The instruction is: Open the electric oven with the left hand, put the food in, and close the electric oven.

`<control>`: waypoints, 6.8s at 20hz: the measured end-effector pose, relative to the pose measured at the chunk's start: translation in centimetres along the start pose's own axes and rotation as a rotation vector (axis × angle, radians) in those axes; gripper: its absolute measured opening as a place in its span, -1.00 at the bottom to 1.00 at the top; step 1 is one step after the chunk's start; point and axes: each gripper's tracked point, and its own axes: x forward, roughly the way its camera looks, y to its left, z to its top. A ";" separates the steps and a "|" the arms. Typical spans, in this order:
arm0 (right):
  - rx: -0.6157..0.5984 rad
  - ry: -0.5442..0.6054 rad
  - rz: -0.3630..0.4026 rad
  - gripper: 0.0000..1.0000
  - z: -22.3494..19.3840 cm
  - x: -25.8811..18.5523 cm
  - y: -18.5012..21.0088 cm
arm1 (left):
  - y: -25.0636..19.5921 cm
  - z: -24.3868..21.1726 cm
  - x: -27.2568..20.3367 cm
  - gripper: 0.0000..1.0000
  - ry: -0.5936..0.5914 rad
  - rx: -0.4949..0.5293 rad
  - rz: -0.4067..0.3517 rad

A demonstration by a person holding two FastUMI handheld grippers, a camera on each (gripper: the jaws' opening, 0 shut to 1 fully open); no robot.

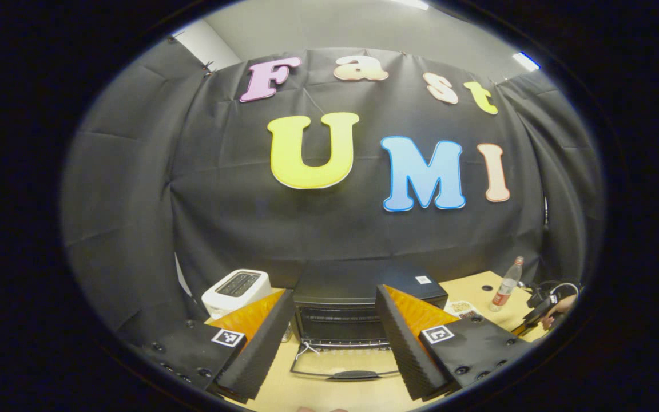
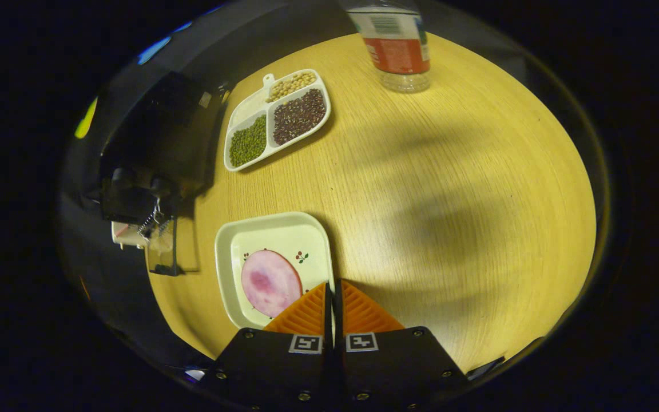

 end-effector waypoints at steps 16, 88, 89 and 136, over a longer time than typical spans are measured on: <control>0.289 -0.130 0.391 -0.99 -4.0 -2.1 4.5 | -0.9 2.0 0.8 0.84 -0.012 -0.049 -0.053; -0.477 -1.253 0.045 0.92 3.2 -28.9 25.4 | -5.5 4.3 0.2 1.00 -0.054 0.012 -0.116; -0.472 -1.241 0.049 0.92 3.4 -28.6 25.0 | -6.1 3.3 0.5 1.00 -0.022 0.017 -0.126; -0.364 -1.096 0.003 0.93 5.8 -25.3 20.1 | -5.4 -25.8 3.9 0.93 0.826 0.014 -0.142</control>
